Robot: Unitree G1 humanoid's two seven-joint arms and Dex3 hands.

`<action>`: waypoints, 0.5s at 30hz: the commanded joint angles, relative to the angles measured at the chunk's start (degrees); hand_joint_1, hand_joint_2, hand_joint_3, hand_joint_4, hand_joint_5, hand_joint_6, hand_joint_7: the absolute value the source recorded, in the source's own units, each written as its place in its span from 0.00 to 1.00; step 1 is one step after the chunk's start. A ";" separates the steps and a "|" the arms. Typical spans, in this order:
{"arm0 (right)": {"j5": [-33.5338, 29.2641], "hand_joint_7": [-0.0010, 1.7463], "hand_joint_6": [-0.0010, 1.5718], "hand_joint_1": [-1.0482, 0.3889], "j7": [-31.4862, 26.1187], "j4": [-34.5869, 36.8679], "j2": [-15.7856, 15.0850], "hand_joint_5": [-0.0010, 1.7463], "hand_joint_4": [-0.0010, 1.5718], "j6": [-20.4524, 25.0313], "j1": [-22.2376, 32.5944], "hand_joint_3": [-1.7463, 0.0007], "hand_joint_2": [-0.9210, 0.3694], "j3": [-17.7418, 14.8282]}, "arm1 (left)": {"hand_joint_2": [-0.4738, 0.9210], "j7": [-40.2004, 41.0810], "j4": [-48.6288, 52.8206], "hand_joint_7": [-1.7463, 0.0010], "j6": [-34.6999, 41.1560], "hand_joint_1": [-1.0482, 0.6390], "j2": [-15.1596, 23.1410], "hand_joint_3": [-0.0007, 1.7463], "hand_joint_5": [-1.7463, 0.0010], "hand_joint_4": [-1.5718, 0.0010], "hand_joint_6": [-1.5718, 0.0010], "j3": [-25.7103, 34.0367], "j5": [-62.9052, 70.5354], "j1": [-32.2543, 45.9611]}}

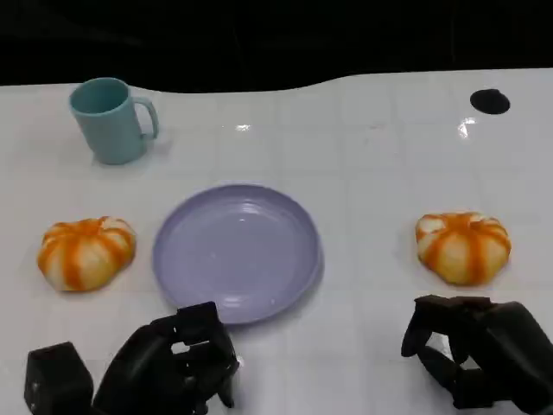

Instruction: Grasp the bread from the table and place it into the plate.

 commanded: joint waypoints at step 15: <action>0.40 0.07 0.48 0.49 -3.39 -3.64 -1.50 0.43 0.30 0.80 -1.28 0.91 0.04 -3.51 | 0.79 0.18 0.25 0.19 -0.37 0.30 0.96 0.40 0.00 0.48 0.51 0.45 0.29 -0.34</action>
